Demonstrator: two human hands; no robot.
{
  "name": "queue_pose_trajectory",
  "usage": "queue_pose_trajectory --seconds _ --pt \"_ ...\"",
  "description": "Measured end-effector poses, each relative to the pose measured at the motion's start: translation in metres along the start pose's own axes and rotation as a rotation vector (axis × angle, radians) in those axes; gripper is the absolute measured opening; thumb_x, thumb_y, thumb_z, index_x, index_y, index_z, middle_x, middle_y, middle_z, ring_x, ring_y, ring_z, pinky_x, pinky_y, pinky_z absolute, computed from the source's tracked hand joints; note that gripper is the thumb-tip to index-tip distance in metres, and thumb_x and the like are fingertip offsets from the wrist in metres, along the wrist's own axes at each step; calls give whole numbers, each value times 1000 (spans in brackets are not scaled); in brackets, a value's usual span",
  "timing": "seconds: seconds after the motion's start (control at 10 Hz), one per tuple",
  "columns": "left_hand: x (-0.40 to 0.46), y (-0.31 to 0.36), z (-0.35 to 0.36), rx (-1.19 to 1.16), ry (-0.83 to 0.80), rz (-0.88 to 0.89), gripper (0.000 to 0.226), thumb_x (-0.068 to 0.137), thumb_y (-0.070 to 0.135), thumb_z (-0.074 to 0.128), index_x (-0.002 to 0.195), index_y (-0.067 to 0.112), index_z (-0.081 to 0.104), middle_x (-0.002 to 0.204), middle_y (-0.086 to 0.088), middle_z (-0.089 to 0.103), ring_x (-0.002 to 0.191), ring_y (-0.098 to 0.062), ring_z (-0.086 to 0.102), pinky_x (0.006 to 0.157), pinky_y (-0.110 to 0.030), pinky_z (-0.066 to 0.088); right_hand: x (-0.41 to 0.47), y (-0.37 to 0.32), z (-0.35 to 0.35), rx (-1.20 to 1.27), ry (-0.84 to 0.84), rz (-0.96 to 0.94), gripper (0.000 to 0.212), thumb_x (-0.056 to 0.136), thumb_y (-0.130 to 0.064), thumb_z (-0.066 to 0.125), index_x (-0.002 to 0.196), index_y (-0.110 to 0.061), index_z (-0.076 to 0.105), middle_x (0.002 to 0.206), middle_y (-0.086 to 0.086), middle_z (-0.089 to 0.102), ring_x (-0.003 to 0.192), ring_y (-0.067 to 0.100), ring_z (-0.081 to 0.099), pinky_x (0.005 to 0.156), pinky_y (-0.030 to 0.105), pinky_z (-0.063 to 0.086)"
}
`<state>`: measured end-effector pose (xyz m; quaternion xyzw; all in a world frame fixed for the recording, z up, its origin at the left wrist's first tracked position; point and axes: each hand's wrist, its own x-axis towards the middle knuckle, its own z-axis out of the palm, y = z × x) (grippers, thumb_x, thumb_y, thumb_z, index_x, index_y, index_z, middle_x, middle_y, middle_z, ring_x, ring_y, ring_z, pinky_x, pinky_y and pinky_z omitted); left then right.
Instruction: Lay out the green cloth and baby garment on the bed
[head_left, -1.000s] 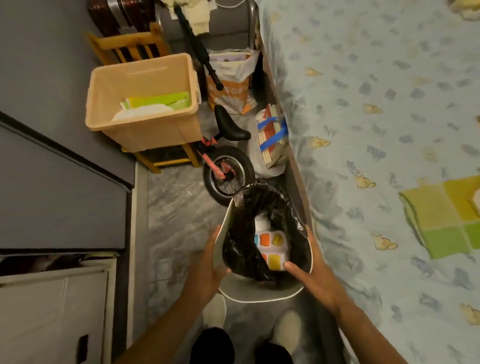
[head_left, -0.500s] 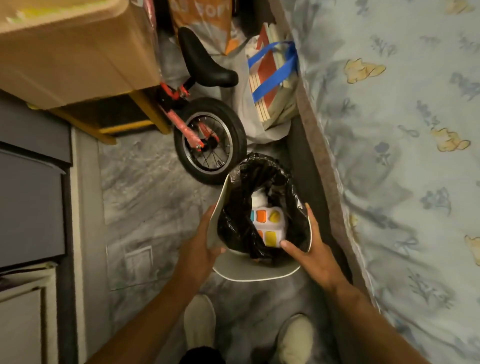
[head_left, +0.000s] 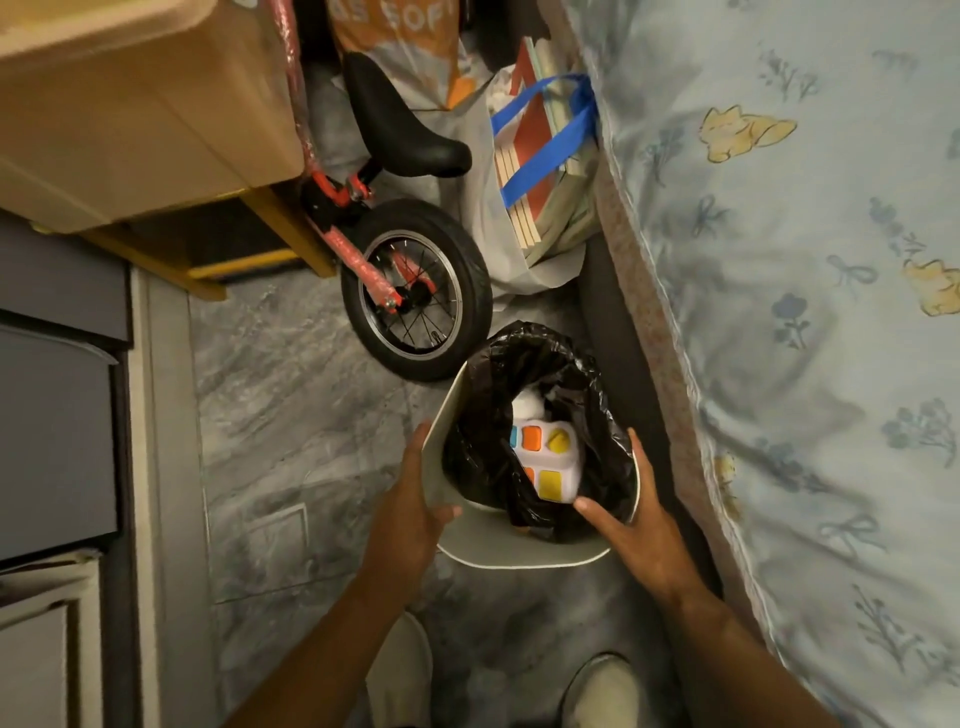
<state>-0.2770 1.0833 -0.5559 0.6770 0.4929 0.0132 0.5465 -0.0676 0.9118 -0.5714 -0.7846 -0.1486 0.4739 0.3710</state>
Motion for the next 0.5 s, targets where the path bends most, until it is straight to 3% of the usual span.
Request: queue_pose_trajectory --seconds 0.1,0.2,0.3,0.4,0.5 --pt "0 13 -9 55 -59 -53 100 80 9 75 153 25 9 138 0 49 105 -13 61 73 -12 49 -12 -14 -3 -24 -11 24 101 72 -56 74 147 -59 5 155 -13 33 141 9 32 116 38 31" --pt "-2 43 -20 173 -89 -181 91 85 16 71 154 20 11 138 -10 51 114 -27 58 85 -29 50 -23 -39 -10 -81 6 35 92 83 -52 66 154 -40 10 159 -5 28 145 14 26 118 34 23" --pt "-5 93 -31 313 -88 -196 69 86 25 68 146 17 34 133 -15 55 116 -30 57 97 -41 49 -40 -82 -23 -162 22 -9 62 91 -42 61 148 -28 38 147 -5 48 131 8 45 103 11 36" --pt "-9 170 -42 385 -113 -143 54 90 33 63 139 17 46 135 -11 53 120 -25 54 96 -31 45 -63 -145 -55 -245 26 -17 47 94 -44 55 137 -24 55 136 -3 59 111 5 55 79 -4 34" --pt "-26 259 -57 443 -123 -21 50 91 41 58 136 21 50 136 -6 54 123 -21 52 95 -33 44 -104 -216 -101 -276 112 -72 51 95 -52 48 138 -24 53 143 -2 53 128 15 50 96 19 31"
